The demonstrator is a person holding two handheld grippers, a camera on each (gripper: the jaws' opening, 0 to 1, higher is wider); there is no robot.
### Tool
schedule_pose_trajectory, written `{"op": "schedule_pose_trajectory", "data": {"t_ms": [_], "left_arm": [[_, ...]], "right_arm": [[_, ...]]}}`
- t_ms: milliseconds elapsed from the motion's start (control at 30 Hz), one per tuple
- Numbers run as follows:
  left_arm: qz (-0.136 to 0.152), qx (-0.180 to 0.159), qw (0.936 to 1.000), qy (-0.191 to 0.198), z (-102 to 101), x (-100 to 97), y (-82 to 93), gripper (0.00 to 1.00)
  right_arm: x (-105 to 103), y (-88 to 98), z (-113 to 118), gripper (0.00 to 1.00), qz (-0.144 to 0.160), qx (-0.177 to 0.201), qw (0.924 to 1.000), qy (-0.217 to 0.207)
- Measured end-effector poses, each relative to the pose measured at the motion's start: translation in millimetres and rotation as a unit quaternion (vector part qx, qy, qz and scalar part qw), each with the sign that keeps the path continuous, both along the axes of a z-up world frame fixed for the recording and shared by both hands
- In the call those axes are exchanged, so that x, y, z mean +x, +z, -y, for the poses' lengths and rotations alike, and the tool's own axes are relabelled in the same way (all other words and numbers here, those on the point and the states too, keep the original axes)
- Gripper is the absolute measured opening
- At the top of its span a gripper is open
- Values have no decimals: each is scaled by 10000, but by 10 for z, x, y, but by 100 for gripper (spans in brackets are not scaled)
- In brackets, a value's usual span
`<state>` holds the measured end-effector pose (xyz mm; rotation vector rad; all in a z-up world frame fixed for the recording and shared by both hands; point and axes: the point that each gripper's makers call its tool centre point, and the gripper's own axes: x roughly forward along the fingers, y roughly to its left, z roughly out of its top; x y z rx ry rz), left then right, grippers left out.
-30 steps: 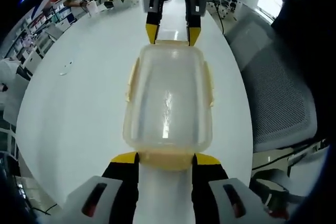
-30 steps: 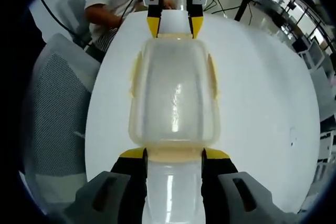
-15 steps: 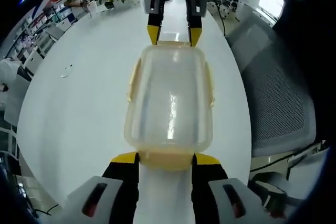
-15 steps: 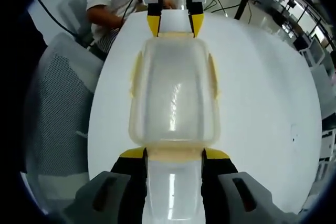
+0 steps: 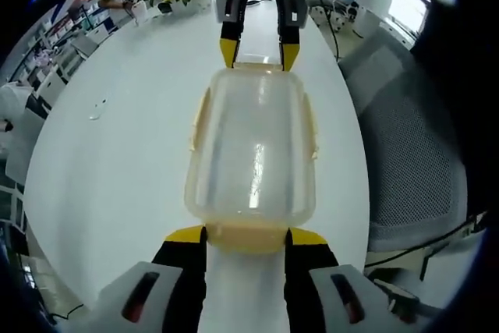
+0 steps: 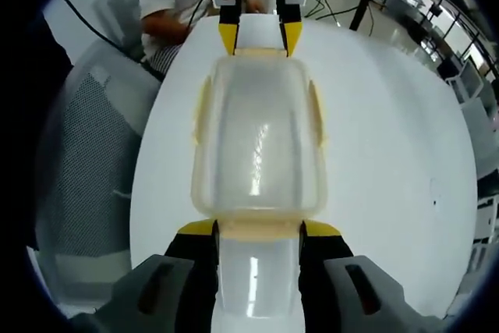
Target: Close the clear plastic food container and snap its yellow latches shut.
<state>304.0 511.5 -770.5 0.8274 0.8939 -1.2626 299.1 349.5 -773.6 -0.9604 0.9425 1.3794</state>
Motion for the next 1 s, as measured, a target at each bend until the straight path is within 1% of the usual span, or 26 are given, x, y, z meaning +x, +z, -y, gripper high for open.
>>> {"op": "schedule_pose_trajectory", "data": {"t_ms": [100,200,333,667,1000], "left_arm": [[-5,16,10000,27,69,-11,-6,33],[-77,-18,9999,94,149,-29,5,33],[-18,1,10000,92,211,-33,22,33],[-34,10,9998,189,383,-60,11,33],[-17,7,9998,200,636,-36,-4,33]], "right_arm": [[-2,-5,69,37,4,-15,10000,34],[-7,-9,158,37,12,-25,10000,80],[-10,-3,221,37,5,13,10000,62],[-13,-18,404,37,-8,0,9999,147],[7,-46,639,37,6,-33,9999,149]]}}
